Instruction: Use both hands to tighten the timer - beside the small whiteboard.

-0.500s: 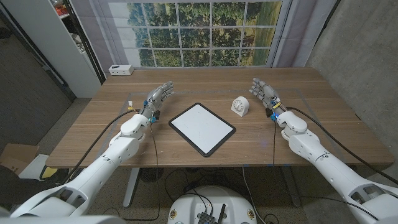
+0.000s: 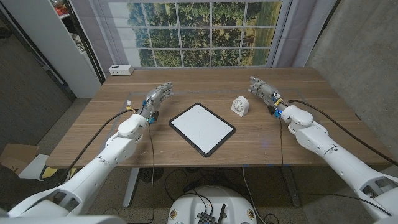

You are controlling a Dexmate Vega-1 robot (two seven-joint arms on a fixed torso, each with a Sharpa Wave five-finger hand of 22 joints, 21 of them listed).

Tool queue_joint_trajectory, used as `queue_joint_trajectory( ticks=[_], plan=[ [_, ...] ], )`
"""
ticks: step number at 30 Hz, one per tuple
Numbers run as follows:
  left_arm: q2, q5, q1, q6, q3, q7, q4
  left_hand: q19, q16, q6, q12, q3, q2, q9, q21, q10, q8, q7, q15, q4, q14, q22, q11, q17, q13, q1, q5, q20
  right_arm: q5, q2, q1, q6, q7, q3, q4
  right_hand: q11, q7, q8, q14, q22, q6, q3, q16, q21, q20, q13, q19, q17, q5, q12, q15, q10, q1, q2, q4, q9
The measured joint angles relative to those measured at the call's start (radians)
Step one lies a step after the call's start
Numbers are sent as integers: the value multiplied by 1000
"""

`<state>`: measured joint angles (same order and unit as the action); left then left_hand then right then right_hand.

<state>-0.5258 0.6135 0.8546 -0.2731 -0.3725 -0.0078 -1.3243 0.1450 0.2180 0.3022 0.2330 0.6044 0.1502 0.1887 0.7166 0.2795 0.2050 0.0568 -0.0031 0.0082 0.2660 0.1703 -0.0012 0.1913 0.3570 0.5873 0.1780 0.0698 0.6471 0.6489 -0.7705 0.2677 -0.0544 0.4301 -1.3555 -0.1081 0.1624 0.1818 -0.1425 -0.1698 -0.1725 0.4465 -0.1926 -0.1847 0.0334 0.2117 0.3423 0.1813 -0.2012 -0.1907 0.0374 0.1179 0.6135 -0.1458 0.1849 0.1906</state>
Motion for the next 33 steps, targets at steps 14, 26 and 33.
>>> queue_joint_trajectory(
  ticks=[14, 26, 33],
  plan=[
    [-58, -16, 38, 1, 3, 8, -70, -5, 0, 8, 4, 0, 0, 5, -8, 4, 0, -8, 0, 0, 0, 0, -4, 2, 2, 0, 0, 5, -272, 152, 119, -210, -299, 96, -87, -31, 37, -8, 182, 0, 198, 12, 15, 5, -51, 2, -134, 0, -31, 14, -3, -198, 120, 42, -7, 0],
    [-69, -25, 51, 9, 4, 18, -94, -5, 1, 8, 4, 0, 0, 5, -16, 3, 0, -8, 0, 0, 0, 0, -4, 2, 3, 0, 0, 5, -525, 233, 311, -265, -539, 241, -152, -28, 51, -4, 278, 0, 266, 18, 15, 5, -57, 2, -207, 0, -36, 14, -2, -278, 186, 81, -2, 0],
    [-69, -30, 47, 10, 0, 16, -92, -11, 1, 14, 8, -3, 0, 5, -16, 7, 0, -14, 0, -3, 0, 0, -7, 2, 3, 0, 0, 10, -701, 238, 416, -256, -659, 322, -170, -28, 52, -4, 310, 0, 312, 43, 15, 5, -62, 2, -233, 3, -54, 14, -5, -285, 226, 74, -3, 2]
  ],
)
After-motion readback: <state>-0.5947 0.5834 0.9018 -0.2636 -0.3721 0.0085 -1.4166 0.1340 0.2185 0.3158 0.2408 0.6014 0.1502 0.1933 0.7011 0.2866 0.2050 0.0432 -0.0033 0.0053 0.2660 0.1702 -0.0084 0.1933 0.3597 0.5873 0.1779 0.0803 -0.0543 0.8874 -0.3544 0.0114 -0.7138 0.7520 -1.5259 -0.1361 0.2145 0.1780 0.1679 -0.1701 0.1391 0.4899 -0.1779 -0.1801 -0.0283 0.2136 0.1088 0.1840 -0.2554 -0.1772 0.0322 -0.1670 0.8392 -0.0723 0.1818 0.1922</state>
